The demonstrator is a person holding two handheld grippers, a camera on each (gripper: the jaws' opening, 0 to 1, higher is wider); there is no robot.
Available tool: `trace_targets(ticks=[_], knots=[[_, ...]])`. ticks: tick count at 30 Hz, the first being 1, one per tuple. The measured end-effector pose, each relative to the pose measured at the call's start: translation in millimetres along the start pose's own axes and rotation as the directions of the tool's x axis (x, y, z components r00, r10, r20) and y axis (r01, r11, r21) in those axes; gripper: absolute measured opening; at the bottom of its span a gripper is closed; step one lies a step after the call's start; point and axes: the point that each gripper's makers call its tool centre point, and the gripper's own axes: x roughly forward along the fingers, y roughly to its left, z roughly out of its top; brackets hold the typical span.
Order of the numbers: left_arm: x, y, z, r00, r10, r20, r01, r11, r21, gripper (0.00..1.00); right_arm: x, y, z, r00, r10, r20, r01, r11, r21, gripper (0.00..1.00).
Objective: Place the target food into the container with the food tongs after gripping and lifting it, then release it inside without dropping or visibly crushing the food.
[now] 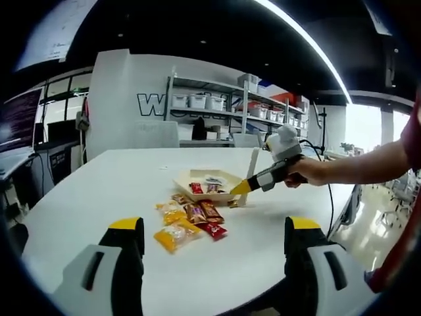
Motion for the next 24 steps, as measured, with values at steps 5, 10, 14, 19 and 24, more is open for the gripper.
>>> trace_targets(ticks=[5,10,14,19,24], knots=[[2.3,0.0,-1.5,1.0,-0.001,-0.002,0.001,1.0,0.0,0.86,3.9,-13.5,-0.4,0.999,-0.05,0.002,0.05,0.992,-0.112,0.2],[4.4,1.2,-6.8,1.0,-0.003,-0.015,0.003,1.0,0.001,0.86,6.4,-21.7,0.8,0.997,-0.081,0.018,0.083,0.974,-0.212,0.2],[4.9,3.2,-7.1,1.0,-0.001,-0.01,0.0,1.0,-0.013,0.85,9.2,-26.3,1.7,0.996,-0.09,0.025,0.093,0.966,-0.242,0.21],[5.9,4.2,-11.5,1.0,0.001,-0.022,-0.001,1.0,-0.01,0.85,13.7,-37.4,7.8,0.995,-0.096,0.027,0.099,0.975,-0.198,0.21],[2.0,9.6,-12.7,1.0,0.008,-0.021,-0.009,1.0,-0.018,0.85,9.7,-32.6,9.5,0.996,-0.078,0.048,0.086,0.978,-0.19,0.21]])
